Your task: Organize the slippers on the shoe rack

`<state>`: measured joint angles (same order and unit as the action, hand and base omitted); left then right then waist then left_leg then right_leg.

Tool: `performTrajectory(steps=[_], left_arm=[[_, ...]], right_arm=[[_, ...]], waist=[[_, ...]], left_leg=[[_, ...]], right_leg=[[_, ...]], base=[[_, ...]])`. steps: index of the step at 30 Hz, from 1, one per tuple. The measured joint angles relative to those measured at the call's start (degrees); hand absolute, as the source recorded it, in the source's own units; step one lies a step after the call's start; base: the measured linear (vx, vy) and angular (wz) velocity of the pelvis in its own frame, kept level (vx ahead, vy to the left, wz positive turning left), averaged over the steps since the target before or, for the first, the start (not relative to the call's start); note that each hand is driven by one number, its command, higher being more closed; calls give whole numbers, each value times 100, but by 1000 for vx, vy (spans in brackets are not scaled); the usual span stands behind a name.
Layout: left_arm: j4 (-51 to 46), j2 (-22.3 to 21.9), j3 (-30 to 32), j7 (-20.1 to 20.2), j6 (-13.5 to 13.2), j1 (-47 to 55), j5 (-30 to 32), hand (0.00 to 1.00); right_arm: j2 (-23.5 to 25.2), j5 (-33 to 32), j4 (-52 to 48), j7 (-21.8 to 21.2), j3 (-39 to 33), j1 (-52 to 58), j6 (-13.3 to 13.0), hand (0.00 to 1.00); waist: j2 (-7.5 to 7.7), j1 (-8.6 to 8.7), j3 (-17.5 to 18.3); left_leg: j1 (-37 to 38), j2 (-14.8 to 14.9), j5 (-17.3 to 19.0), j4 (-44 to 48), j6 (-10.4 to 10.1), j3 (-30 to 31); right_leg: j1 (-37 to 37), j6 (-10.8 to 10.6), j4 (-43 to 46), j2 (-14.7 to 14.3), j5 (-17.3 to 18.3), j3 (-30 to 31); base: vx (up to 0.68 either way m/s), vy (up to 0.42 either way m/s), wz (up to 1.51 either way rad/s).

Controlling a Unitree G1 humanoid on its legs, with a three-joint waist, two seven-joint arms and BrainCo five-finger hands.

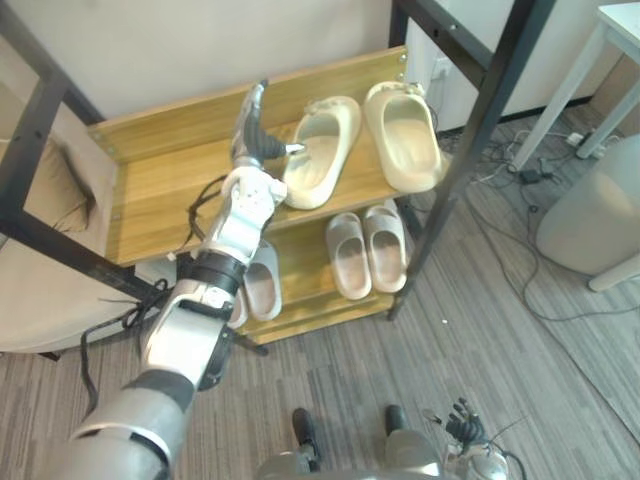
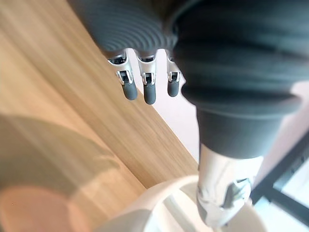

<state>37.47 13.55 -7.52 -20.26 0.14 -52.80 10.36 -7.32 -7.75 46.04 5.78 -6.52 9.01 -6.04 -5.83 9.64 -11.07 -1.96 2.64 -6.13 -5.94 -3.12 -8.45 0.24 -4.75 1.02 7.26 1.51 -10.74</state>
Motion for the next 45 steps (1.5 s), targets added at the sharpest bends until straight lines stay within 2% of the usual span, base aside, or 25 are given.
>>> performTrajectory(steps=[6,8,9,13,17,26,32,45], left_arm=[[-552,-233,117,-60,-198,663,-1030,0],[-647,-276,110,45,-236,843,-1585,0],[-678,-280,99,51,-243,870,-1647,0],[-929,-390,-268,218,-389,1110,-2668,0],[-1176,-452,-584,426,-476,1270,-3257,0],[-1426,-783,-1222,591,-495,1288,-3538,0],[-1432,-768,-1250,698,-573,1285,-3539,0],[-1311,-713,-1176,665,-584,1216,-3533,0]], right_arm=[[-4,108,-2,75,15,-73,83,0],[-10,120,-2,120,60,-132,131,0],[-12,124,-3,121,69,-140,136,0],[-48,313,-7,159,235,-238,212,0],[-58,329,-7,157,486,-358,273,0],[41,329,1,155,670,-447,388,0],[-195,324,-655,-71,648,23,275,0],[-260,316,-262,-114,435,103,241,0]], waist=[[0,-50,0],[0,-59,0],[0,-59,0],[0,-58,0],[-1,-82,0],[1,-70,0],[8,-18,-5],[23,11,-12]], left_leg=[[7,-13,0,1,-2,139],[8,-20,0,1,-2,161],[8,-21,0,1,-2,167],[42,-20,-7,1,-9,292],[83,-17,-4,-2,-12,308],[100,-16,7,-2,-24,345],[114,7,46,0,-71,242],[128,36,59,-1,-89,108]], right_leg=[[189,-5,-130,-5,-6,-163],[196,-5,-140,-5,-5,-202],[198,-5,-141,-4,-5,-204],[369,-6,-225,-3,-5,-350],[400,-6,-250,-12,-1,-399],[480,-7,-323,-14,-2,-441],[436,-6,-323,-27,-2,-331],[370,-3,-309,-34,-5,-228]], base=[[20,-4,15],[19,-2,9],[3,-1,6],[7,-11,17],[-18,-5,4],[3,-4,2],[8,-11,-9],[-3,-4,-5]])
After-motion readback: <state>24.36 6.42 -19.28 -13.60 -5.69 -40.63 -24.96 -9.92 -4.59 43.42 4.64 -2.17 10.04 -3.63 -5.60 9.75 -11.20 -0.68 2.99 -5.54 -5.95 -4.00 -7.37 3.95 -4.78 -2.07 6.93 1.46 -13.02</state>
